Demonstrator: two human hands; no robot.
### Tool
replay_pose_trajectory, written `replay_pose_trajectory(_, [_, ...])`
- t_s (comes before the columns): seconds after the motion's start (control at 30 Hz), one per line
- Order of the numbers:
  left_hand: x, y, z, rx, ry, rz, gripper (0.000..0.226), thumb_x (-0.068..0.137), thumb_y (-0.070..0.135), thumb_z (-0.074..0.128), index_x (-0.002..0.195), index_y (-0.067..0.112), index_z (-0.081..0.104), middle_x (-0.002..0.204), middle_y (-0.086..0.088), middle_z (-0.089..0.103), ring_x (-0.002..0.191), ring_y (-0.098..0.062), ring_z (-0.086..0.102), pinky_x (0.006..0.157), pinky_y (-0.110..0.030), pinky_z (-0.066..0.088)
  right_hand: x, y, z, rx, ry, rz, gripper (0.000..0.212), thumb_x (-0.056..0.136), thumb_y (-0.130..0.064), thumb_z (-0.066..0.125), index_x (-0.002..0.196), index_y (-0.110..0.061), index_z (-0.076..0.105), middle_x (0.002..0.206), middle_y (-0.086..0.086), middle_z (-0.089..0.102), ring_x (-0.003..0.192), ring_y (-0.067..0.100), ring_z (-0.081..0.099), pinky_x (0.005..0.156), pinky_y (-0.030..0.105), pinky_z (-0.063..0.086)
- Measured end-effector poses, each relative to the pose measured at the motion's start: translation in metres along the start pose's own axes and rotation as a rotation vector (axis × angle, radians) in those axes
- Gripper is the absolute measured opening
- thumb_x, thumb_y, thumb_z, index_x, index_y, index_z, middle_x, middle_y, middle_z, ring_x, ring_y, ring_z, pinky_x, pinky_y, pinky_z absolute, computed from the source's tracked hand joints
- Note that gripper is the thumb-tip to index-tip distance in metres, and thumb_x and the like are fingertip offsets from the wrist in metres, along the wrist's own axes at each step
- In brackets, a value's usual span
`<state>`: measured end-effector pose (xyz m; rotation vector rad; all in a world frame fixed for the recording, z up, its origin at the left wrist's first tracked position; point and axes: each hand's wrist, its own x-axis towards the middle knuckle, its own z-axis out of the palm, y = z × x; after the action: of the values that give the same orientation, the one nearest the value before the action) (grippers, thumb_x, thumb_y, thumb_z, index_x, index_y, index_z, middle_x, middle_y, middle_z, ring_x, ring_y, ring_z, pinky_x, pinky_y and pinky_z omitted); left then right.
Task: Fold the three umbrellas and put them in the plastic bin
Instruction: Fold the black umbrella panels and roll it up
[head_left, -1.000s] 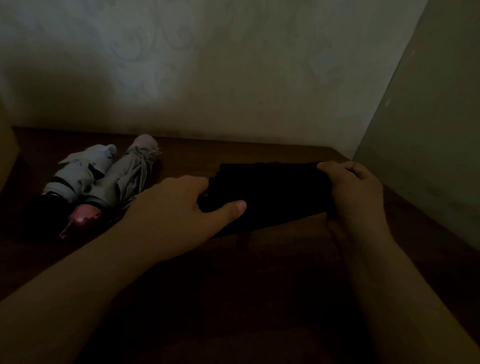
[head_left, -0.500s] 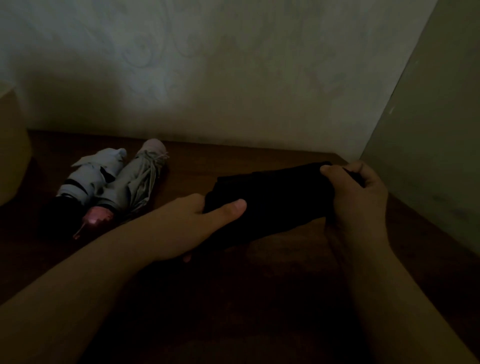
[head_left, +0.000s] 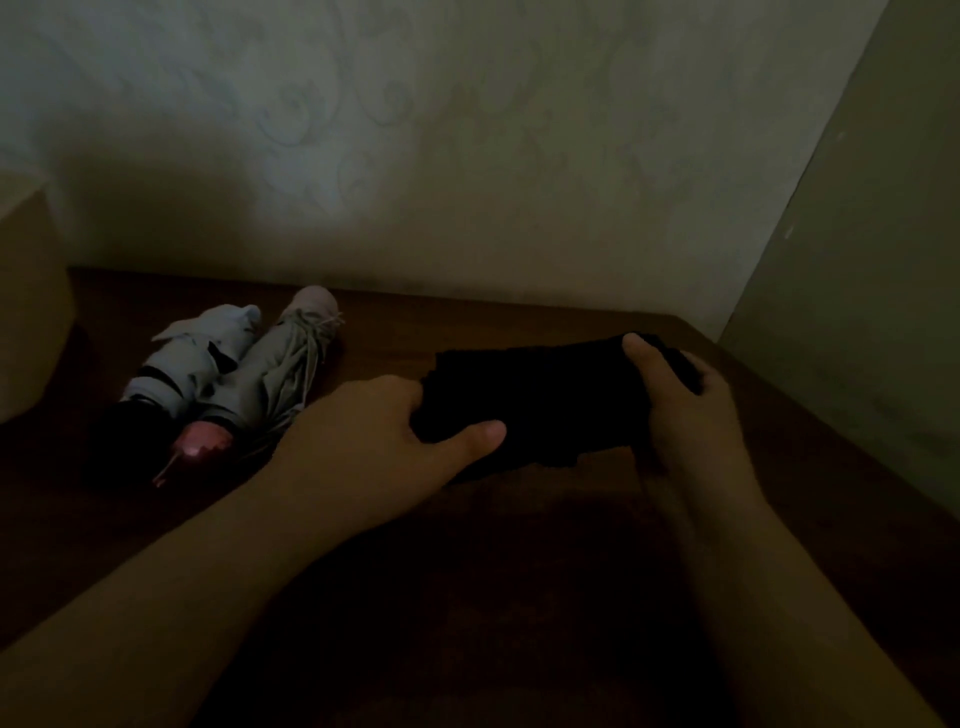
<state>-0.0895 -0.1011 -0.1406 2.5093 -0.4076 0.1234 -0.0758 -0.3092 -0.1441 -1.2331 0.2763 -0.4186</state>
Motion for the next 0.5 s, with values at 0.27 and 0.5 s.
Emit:
replay_pose_trajectory(0.27, [-0.001, 0.007, 0.029, 0.384, 0.359, 0.208, 0.067, 0.076, 0.082, 0.020, 0.074, 0.026, 0.056, 0.062, 0.008, 0.045, 0.045, -0.008, 0.041, 0.040, -0.018, 0.028, -0.011, 0.007, 0.013, 0.404, 0.070, 0.379, 0.070, 0.069, -0.053, 0.072, 0.124, -0.016, 0.052, 0.108, 0.015, 0.067, 0.090, 0.033, 0.068, 0.071, 0.048, 0.058])
replay_pose_trajectory(0.5, [0.007, -0.001, 0.023, 0.190, 0.307, -0.037, 0.063, 0.065, 0.078, 0.025, 0.072, 0.023, 0.054, 0.062, 0.005, 0.051, 0.055, -0.006, 0.048, 0.048, -0.025, 0.038, -0.026, 0.009, 0.027, 0.481, -0.448, 0.386, 0.059, 0.073, -0.050, 0.057, 0.118, -0.012, 0.062, 0.116, 0.014, 0.068, 0.110, 0.029, 0.063, 0.100, 0.045, 0.045])
